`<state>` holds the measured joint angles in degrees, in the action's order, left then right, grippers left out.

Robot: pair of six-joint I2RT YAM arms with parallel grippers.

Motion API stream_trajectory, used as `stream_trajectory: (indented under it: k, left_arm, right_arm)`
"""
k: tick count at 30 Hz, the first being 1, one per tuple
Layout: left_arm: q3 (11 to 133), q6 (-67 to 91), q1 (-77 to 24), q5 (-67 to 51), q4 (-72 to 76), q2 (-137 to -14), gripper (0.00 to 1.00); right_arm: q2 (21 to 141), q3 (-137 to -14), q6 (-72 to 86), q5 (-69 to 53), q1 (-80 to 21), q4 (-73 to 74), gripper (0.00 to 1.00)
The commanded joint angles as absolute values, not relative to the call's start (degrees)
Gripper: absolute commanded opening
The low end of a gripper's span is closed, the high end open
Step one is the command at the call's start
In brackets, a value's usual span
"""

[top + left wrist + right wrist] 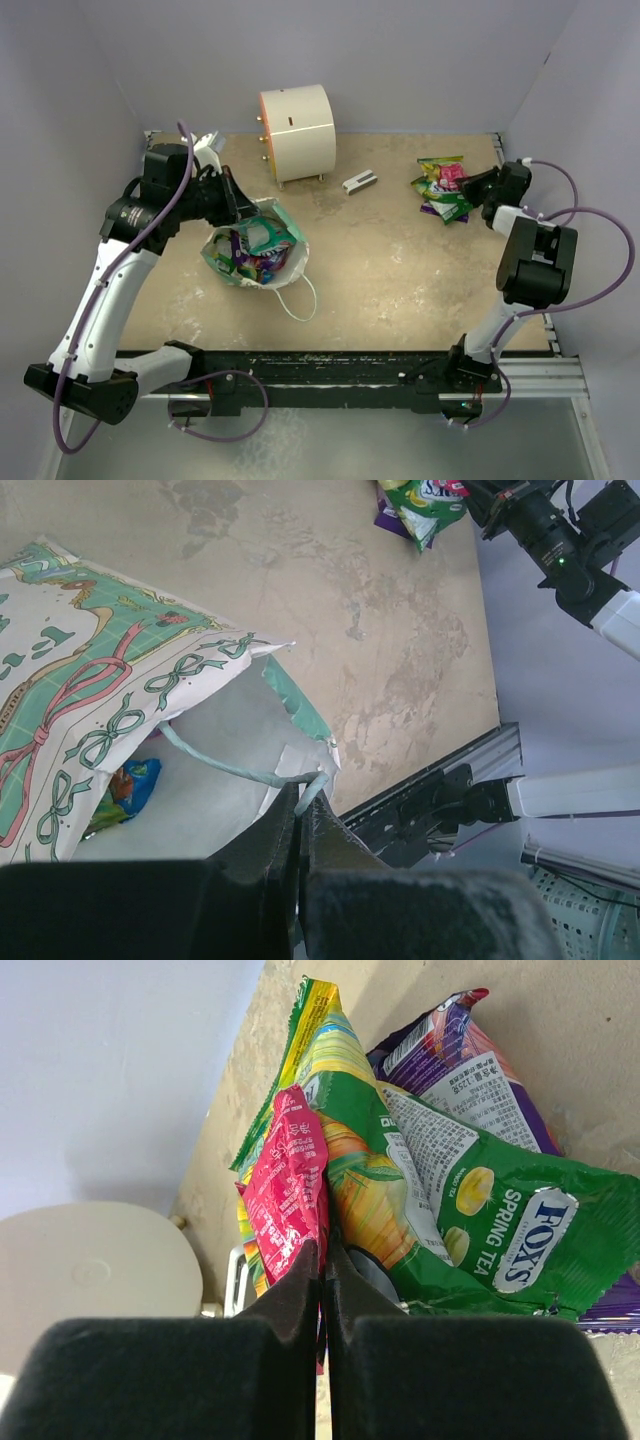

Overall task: Take the snacks out of the paper bag
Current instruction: Place the snack at the center of the board.

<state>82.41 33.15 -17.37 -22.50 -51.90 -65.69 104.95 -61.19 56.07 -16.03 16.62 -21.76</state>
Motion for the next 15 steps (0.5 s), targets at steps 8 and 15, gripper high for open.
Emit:
stream_trajectory:
  k: [8, 15]
  left_arm:
    - [83.95, 31.82, -17.35, -24.87, -49.56, -64.37, 0.00]
    - [83.66, 32.50, -17.35, -24.68, -49.50, -62.80, 0.00]
  right_arm:
    - [103.74, -56.12, 49.81, -21.24, 17.32, -18.91, 0.10]
    - [103.40, -59.17, 48.18, -21.90, 17.40, -15.13, 0.26]
